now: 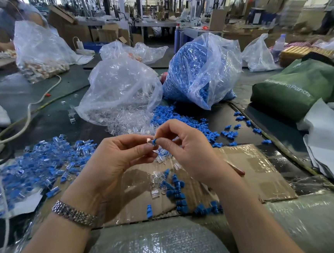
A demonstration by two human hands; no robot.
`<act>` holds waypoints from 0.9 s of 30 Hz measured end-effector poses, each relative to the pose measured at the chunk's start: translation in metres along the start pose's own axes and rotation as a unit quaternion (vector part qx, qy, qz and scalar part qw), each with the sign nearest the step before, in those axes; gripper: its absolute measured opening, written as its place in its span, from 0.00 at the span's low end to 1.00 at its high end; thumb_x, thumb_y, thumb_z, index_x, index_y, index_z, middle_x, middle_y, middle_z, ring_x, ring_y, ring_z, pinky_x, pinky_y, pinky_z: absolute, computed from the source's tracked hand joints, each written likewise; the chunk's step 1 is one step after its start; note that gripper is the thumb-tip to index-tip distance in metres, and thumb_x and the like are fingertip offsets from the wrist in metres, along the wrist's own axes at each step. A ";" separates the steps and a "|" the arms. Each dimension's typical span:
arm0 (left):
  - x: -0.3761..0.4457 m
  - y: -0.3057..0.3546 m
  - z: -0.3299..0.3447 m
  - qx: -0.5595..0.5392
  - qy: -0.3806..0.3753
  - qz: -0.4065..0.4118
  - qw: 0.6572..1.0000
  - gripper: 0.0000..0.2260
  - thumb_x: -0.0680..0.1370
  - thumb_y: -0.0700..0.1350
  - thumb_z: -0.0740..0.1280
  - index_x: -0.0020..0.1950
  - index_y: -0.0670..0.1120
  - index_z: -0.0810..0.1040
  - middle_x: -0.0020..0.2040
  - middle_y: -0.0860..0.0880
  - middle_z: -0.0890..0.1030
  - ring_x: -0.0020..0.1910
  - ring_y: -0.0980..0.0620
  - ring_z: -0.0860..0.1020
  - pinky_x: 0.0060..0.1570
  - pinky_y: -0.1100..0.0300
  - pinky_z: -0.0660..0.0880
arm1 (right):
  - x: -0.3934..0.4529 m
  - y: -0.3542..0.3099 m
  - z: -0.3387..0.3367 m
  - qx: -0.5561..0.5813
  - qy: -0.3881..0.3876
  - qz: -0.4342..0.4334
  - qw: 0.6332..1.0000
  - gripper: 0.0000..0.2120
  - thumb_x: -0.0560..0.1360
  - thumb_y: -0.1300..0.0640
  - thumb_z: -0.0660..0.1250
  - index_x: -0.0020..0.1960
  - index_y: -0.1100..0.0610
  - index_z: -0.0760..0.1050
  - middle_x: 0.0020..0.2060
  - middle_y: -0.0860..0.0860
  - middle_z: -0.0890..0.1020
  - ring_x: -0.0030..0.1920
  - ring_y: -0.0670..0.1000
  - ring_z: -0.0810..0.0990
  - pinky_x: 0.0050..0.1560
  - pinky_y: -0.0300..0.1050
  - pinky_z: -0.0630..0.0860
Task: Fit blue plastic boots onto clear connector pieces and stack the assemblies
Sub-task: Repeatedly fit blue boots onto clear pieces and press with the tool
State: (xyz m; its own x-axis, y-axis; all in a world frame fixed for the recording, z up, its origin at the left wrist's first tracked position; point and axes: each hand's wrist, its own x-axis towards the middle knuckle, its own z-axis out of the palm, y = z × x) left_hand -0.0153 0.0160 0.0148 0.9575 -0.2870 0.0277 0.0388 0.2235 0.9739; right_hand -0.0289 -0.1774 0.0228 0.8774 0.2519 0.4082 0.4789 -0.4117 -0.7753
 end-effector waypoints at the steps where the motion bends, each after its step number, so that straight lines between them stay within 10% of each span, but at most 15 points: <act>1: 0.000 -0.001 0.000 0.000 0.003 0.002 1.000 0.17 0.63 0.44 0.79 0.50 0.40 0.87 0.47 0.36 0.86 0.43 0.45 0.85 0.44 0.60 0.82 | 0.000 0.001 0.001 -0.010 -0.005 -0.002 1.000 0.03 0.81 0.62 0.68 0.50 0.54 0.78 0.42 0.47 0.81 0.43 0.45 0.78 0.46 0.36 0.73; 7: 0.002 -0.004 -0.004 0.004 -0.012 0.006 1.000 0.12 0.68 0.40 0.76 0.51 0.39 0.87 0.48 0.36 0.86 0.44 0.45 0.86 0.43 0.60 0.82 | 0.001 0.002 -0.001 -0.039 -0.019 -0.001 0.999 0.03 0.82 0.60 0.67 0.51 0.53 0.76 0.43 0.49 0.81 0.47 0.51 0.80 0.52 0.49 0.76; 13: 0.003 -0.004 -0.003 0.008 -0.011 0.011 1.000 0.12 0.68 0.40 0.76 0.51 0.41 0.87 0.49 0.37 0.86 0.45 0.45 0.86 0.44 0.61 0.82 | -0.001 0.001 -0.012 -0.040 0.020 0.071 0.996 0.08 0.79 0.47 0.70 0.55 0.47 0.75 0.45 0.43 0.80 0.46 0.41 0.79 0.45 0.33 0.75; 18: 0.005 -0.007 -0.004 -0.028 0.018 0.010 0.999 0.12 0.68 0.40 0.75 0.50 0.40 0.87 0.49 0.36 0.86 0.44 0.45 0.85 0.45 0.60 0.82 | -0.009 0.023 -0.042 -0.321 0.002 0.327 0.889 0.32 0.73 0.33 0.70 0.66 0.54 0.69 0.63 0.51 0.71 0.65 0.54 0.70 0.67 0.56 0.72; 27: 0.012 -0.008 -0.014 -0.045 0.013 0.017 0.999 0.10 0.70 0.39 0.74 0.51 0.41 0.87 0.51 0.37 0.85 0.46 0.45 0.85 0.46 0.59 0.82 | -0.009 0.021 -0.035 -0.403 -0.080 0.377 0.830 0.19 0.75 0.41 0.70 0.40 0.55 0.70 0.53 0.58 0.76 0.57 0.59 0.73 0.61 0.57 0.75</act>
State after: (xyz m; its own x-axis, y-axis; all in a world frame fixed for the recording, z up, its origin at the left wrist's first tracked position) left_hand -0.0006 0.0238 0.0037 0.9658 -0.2540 0.0525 0.0317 0.3165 0.9481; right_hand -0.0259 -0.2189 0.0191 0.9521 -0.2567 -0.1662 -0.2853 -0.9414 -0.1802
